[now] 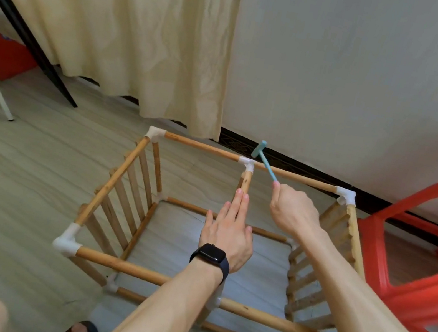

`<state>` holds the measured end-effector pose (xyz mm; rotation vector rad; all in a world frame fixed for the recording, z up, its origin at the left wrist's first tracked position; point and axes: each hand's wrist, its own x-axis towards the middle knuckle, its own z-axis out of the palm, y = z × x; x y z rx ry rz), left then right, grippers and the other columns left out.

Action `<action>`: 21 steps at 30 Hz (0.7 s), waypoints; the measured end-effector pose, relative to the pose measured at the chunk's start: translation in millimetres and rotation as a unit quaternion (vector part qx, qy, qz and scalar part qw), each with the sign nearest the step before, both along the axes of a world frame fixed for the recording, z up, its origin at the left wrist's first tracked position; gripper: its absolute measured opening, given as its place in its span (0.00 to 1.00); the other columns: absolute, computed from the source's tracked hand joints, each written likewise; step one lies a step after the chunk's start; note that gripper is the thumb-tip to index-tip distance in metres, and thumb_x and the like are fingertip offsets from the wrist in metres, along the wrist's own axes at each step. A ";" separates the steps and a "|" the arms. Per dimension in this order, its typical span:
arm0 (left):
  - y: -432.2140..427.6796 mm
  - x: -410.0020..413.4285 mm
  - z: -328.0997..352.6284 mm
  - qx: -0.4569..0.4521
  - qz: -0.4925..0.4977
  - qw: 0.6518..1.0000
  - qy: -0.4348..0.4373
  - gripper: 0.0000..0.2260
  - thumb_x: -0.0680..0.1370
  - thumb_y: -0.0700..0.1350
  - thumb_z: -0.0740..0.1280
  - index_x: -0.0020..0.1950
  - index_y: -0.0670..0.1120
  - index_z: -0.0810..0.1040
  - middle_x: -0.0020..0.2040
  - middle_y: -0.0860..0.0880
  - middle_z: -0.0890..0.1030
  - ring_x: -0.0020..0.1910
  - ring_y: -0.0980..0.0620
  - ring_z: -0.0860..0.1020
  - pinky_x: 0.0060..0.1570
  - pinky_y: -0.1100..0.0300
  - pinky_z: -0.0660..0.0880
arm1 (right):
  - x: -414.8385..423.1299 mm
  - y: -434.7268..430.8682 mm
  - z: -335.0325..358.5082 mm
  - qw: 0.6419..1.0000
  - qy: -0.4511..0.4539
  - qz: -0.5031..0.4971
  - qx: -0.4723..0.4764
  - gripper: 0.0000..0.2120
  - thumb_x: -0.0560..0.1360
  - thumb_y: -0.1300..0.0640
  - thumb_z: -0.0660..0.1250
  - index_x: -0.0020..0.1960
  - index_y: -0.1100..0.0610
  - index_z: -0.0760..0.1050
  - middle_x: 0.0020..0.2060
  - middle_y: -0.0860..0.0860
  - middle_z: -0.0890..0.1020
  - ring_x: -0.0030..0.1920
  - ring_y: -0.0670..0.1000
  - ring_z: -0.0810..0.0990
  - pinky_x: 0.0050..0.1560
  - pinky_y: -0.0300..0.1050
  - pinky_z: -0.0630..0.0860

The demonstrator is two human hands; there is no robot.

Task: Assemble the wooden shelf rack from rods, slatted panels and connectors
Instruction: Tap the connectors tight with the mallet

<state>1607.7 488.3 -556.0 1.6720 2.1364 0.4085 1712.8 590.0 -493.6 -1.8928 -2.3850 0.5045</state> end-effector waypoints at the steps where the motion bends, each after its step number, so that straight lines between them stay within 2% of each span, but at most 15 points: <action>1: 0.7 0.1 -0.9 0.001 0.003 1.000 -0.001 0.31 0.85 0.52 0.52 0.81 0.52 0.36 0.81 0.54 0.36 0.81 0.50 0.50 0.78 0.41 0.50 | 4.2 -0.5 1.2 0.999 0.035 -0.005 0.028 0.25 0.85 0.43 0.41 0.59 0.55 0.72 0.46 0.56 0.79 0.44 0.59 0.76 0.44 0.52 0.71; 5: 11.5 -1.9 1.6 0.004 -0.007 1.000 -0.010 0.30 0.85 0.51 0.52 0.82 0.51 0.37 0.82 0.53 0.38 0.81 0.50 0.51 0.77 0.41 0.52 | 28.0 -32.9 -4.8 0.995 0.085 -0.033 0.037 0.25 0.84 0.41 0.40 0.52 0.54 0.70 0.42 0.55 0.81 0.44 0.59 0.79 0.48 0.56 0.77; 10: 38.7 1.7 3.9 0.013 -0.014 0.999 -0.034 0.30 0.85 0.51 0.52 0.82 0.51 0.39 0.82 0.53 0.40 0.81 0.49 0.51 0.77 0.41 0.51 | 73.9 -93.8 -33.7 0.993 0.108 -0.056 -0.003 0.19 0.83 0.41 0.43 0.45 0.47 0.68 0.35 0.44 0.82 0.43 0.55 0.83 0.47 0.54 0.76; 11: 43.4 4.8 3.6 0.014 -0.014 0.999 -0.039 0.30 0.85 0.51 0.52 0.82 0.51 0.40 0.82 0.53 0.41 0.80 0.49 0.52 0.77 0.41 0.51 | 81.3 -105.2 -41.7 0.992 0.108 -0.062 0.029 0.19 0.83 0.43 0.44 0.43 0.48 0.68 0.33 0.44 0.81 0.40 0.55 0.83 0.44 0.53 0.76; 12: 47.9 8.4 3.1 0.015 -0.012 0.999 -0.043 0.30 0.85 0.51 0.52 0.82 0.51 0.40 0.82 0.53 0.41 0.80 0.49 0.52 0.77 0.41 0.52 | 88.2 -114.4 -49.2 0.988 0.104 -0.055 0.101 0.19 0.84 0.45 0.45 0.41 0.49 0.67 0.28 0.45 0.78 0.35 0.56 0.82 0.38 0.52 0.75; 14: 56.6 17.7 2.3 0.016 -0.010 0.999 -0.048 0.29 0.85 0.52 0.51 0.82 0.50 0.41 0.82 0.53 0.41 0.80 0.49 0.53 0.77 0.41 0.54 | 96.7 -126.6 -61.9 0.973 0.056 -0.053 0.219 0.20 0.84 0.50 0.48 0.38 0.52 0.68 0.22 0.47 0.71 0.25 0.58 0.76 0.30 0.50 0.72; 17: 69.6 34.5 0.2 0.024 -0.023 0.998 -0.056 0.29 0.85 0.52 0.51 0.82 0.49 0.42 0.82 0.53 0.41 0.79 0.47 0.57 0.74 0.42 0.59 | 102.4 -118.5 -72.2 0.952 0.029 -0.111 0.285 0.16 0.82 0.54 0.54 0.36 0.53 0.69 0.23 0.49 0.70 0.24 0.57 0.73 0.34 0.50 0.70; 21: 92.0 47.5 2.2 0.019 -0.031 0.998 -0.051 0.29 0.85 0.52 0.51 0.82 0.50 0.43 0.82 0.53 0.42 0.78 0.46 0.59 0.74 0.42 0.61 | 106.8 -94.1 -75.7 0.939 0.020 -0.166 0.302 0.16 0.81 0.53 0.55 0.35 0.53 0.69 0.23 0.49 0.71 0.25 0.56 0.73 0.37 0.50 0.68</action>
